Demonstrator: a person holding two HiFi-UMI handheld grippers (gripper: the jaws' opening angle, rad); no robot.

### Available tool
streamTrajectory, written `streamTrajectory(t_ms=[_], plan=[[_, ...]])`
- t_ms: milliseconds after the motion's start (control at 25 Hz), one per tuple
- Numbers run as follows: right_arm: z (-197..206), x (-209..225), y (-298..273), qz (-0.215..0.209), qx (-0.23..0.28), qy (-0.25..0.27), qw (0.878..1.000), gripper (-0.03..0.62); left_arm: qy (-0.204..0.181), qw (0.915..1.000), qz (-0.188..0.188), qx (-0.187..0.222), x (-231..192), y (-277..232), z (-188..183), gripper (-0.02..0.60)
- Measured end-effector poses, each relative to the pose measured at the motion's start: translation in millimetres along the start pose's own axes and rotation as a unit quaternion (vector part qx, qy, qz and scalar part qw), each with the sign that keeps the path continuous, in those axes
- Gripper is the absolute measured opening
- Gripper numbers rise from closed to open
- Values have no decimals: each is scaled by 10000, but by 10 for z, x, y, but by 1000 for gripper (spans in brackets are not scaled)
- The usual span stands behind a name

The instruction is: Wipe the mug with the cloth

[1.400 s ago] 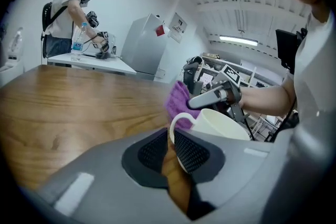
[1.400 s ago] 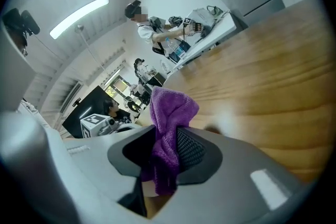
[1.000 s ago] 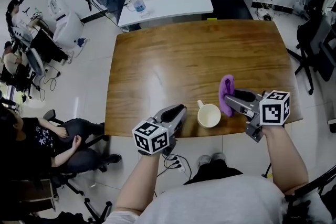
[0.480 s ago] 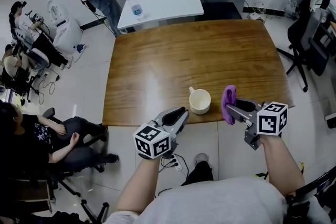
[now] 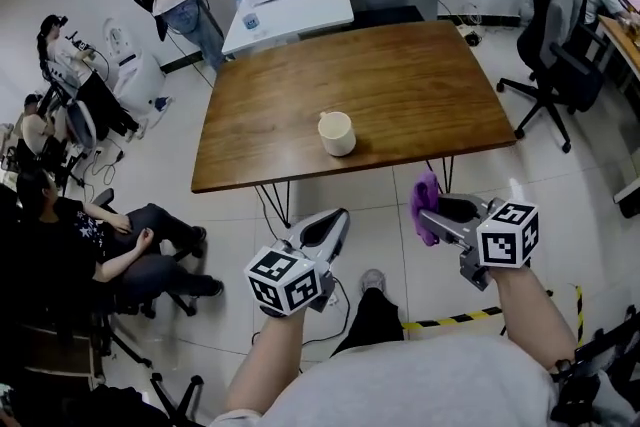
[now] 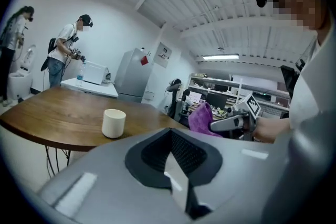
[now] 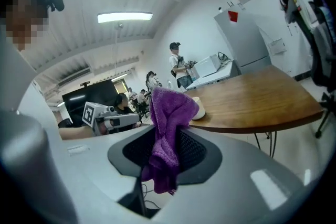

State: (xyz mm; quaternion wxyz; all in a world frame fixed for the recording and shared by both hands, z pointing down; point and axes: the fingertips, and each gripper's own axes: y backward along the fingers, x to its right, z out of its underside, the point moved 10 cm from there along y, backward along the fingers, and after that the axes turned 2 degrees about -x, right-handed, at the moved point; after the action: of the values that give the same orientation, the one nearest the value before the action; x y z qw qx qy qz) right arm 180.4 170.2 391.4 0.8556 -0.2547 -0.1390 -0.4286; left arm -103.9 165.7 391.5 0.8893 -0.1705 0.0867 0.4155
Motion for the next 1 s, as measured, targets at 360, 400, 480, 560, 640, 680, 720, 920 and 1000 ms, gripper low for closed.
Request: streamTrajectory(t_ms=[360, 400, 480, 560, 640, 680, 720, 920, 1000], plan=[[381, -1308, 1041, 65, 266, 676, 9973, 121, -437, 9965, 651, -295, 1415, 719, 33, 2], [391, -1415, 1025, -15, 333, 716, 9969, 121, -427, 9967, 640, -252, 1419, 823, 18, 2], [421, -1581, 1045, -174, 461, 668, 9965, 121, -405, 9970, 626, -215, 1471, 973, -24, 2], [494, -1701, 1188, -189, 494, 549, 9971, 121, -380, 9971, 636, -196, 1618, 1063, -10, 2], [550, -1800, 1341, -100, 489, 507, 9975, 120, -349, 9969, 684, -168, 1763, 1122, -6, 2], [558, -1845, 1387, -42, 488, 530, 9974, 120, -339, 9967, 730, -142, 1805, 1143, -8, 2], [563, -1888, 1409, 15, 476, 566, 9973, 119, -337, 9963, 778, -123, 1829, 1165, -4, 2], [647, -2097, 1307, 41, 371, 615, 9974, 118, -289, 9961, 833, -71, 1819, 1382, 85, 2], [683, -2164, 1252, 50, 287, 644, 9975, 118, -253, 9962, 829, -45, 1804, 1460, 125, 2]])
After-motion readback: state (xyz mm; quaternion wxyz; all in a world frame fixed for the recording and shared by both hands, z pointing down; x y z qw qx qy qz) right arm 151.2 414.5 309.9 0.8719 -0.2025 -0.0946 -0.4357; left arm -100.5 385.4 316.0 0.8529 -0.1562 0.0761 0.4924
